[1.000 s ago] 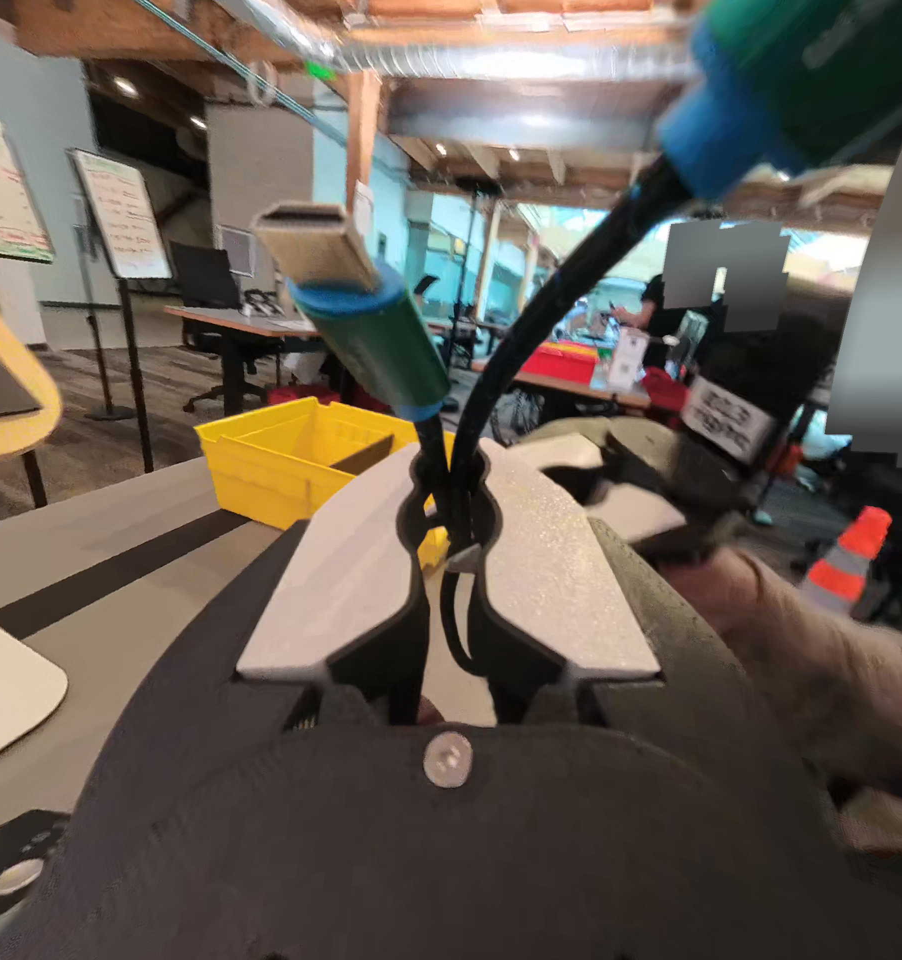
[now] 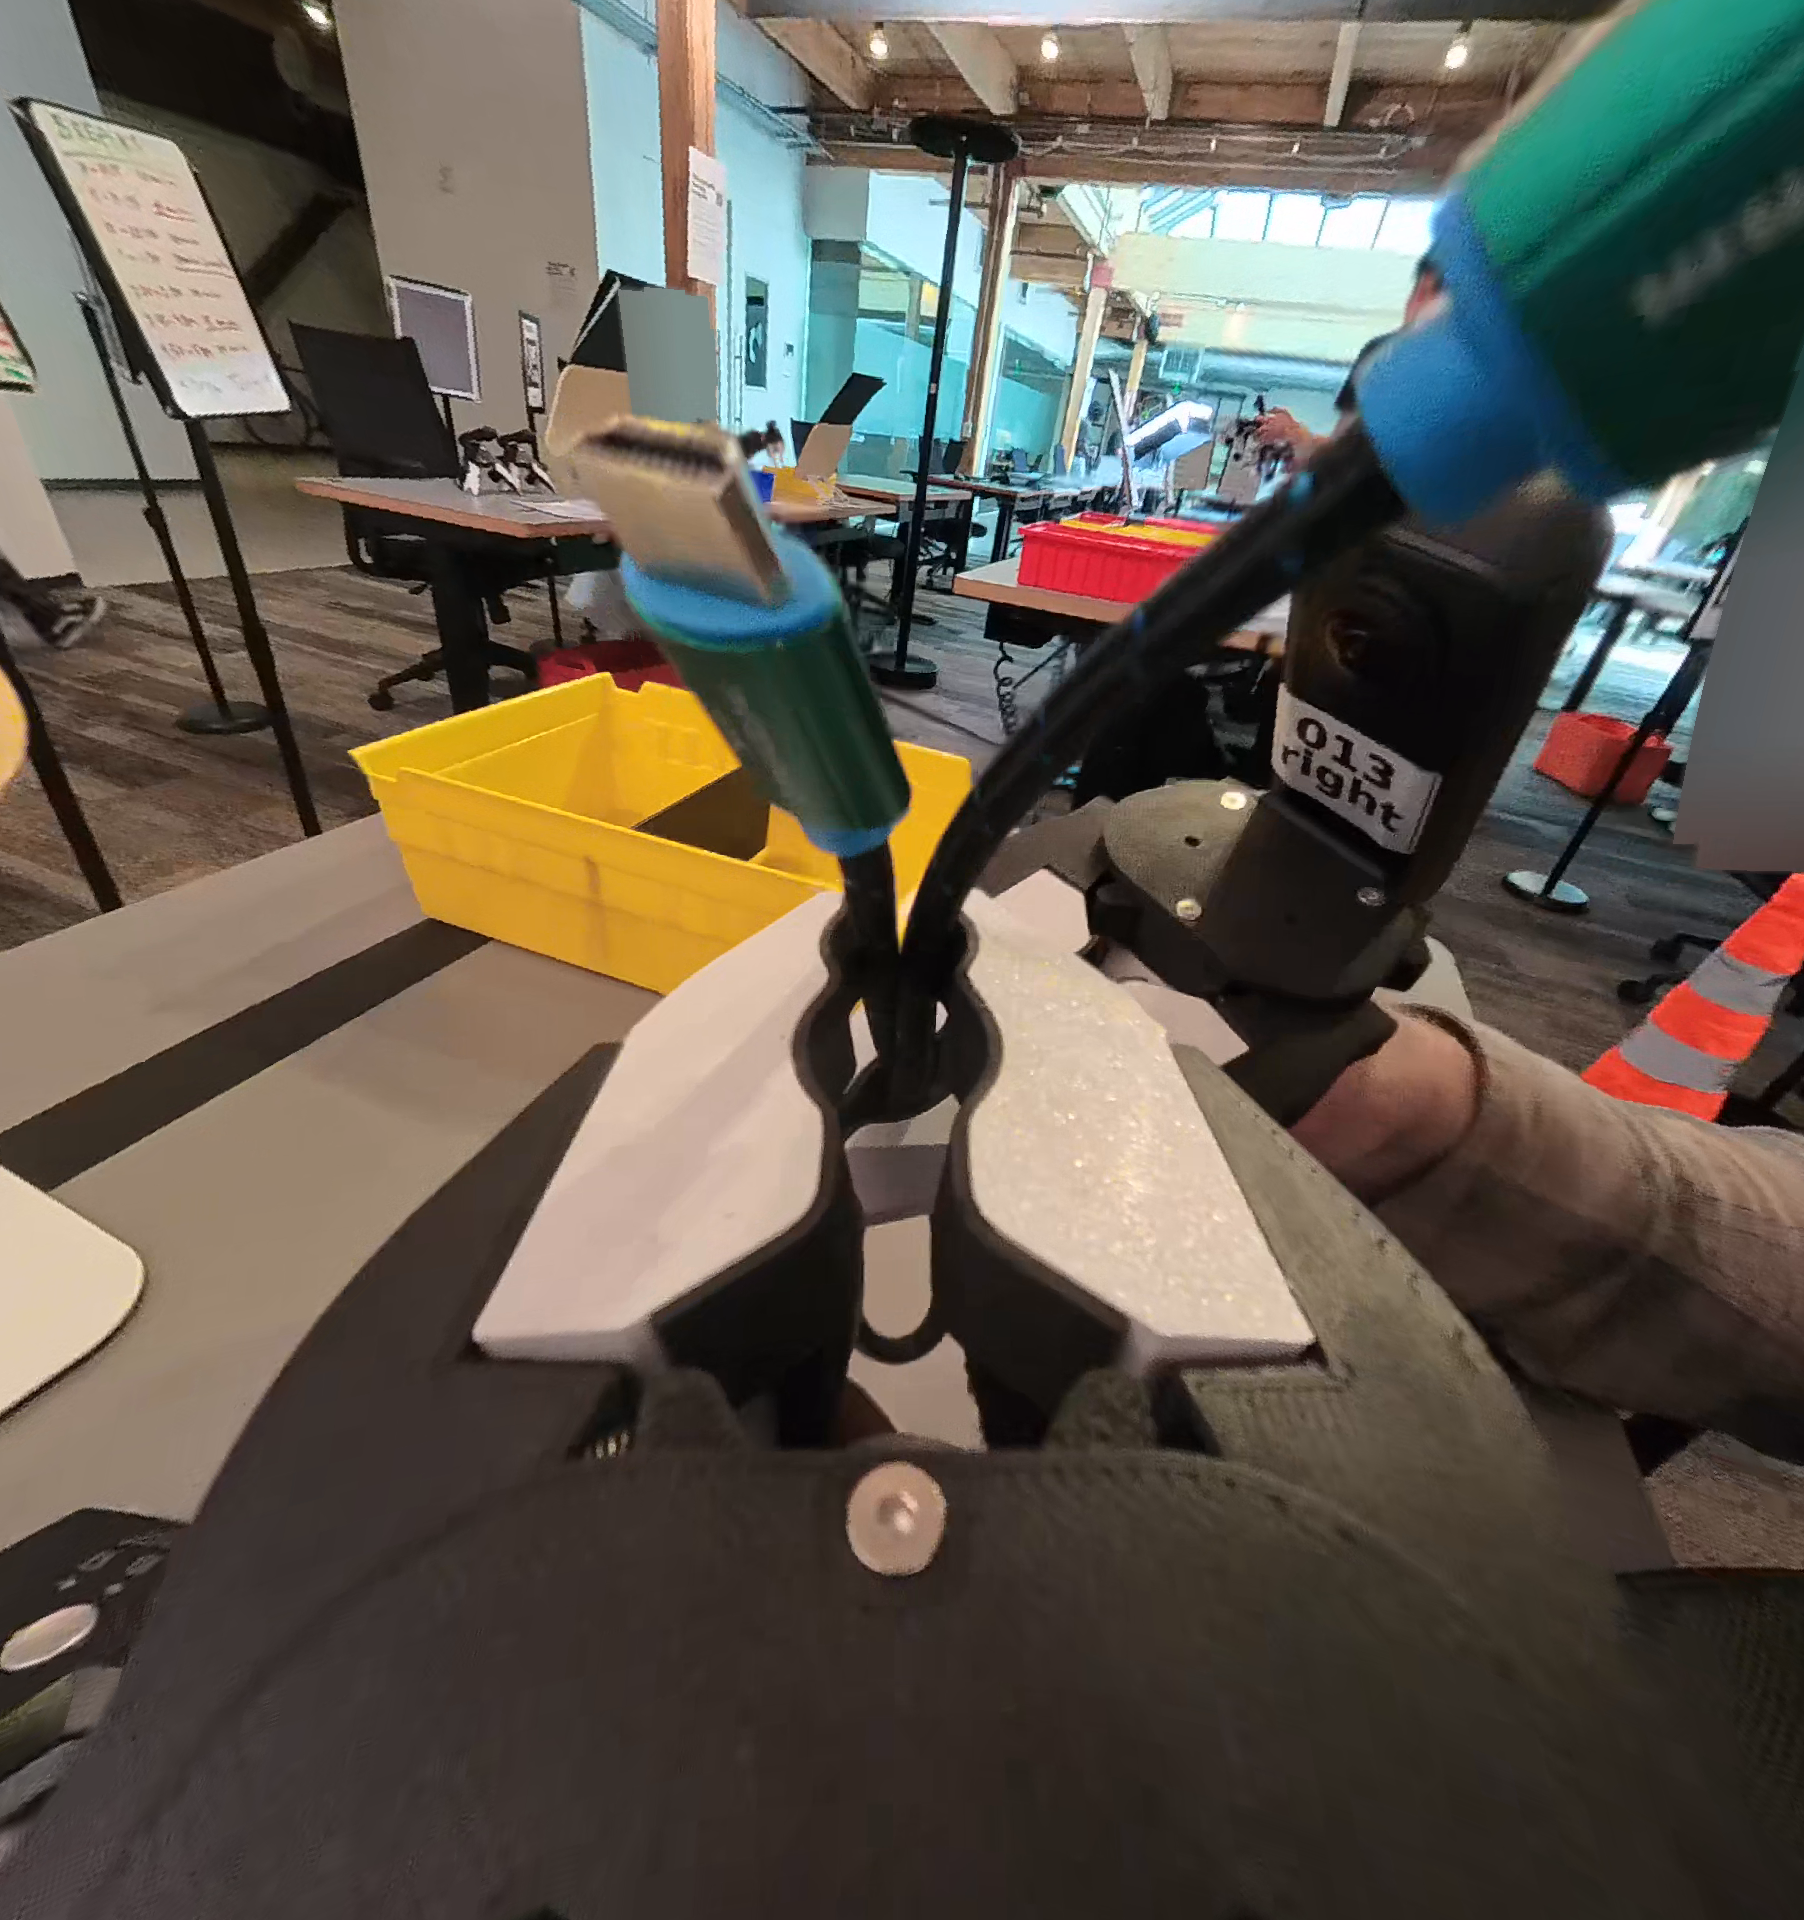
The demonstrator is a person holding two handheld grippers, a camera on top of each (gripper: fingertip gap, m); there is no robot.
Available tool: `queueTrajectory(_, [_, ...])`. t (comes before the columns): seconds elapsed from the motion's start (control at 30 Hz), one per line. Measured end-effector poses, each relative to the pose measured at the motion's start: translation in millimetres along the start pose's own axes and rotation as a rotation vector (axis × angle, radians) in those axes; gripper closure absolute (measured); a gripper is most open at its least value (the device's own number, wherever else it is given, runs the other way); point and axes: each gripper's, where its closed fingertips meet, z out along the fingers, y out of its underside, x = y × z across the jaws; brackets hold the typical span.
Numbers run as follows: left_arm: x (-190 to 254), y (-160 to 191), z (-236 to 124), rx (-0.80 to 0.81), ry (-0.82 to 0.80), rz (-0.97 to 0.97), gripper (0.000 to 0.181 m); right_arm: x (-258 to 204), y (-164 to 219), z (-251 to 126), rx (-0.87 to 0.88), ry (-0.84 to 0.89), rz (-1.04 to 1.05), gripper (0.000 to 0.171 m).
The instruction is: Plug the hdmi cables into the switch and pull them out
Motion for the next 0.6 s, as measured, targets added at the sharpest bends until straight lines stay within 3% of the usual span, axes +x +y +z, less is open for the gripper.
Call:
queueTrajectory(0.2, [11, 10, -6, 0.000, 0.068, 0.007, 0.170, -19, 13, -1, -0.101, -0.141, -0.033, 0.171])
queueTrajectory(0.4, [11, 14, -12, 0.022, 0.056, -0.043, 0.170, -15, 16, 5, -0.041, 0.056, -0.106, 0.170])
queueTrajectory(0.6, [14, 5, -23, 0.103, 0.088, -0.115, 0.171, -28, 33, 5, -0.048, 0.016, -0.072, 0.162])
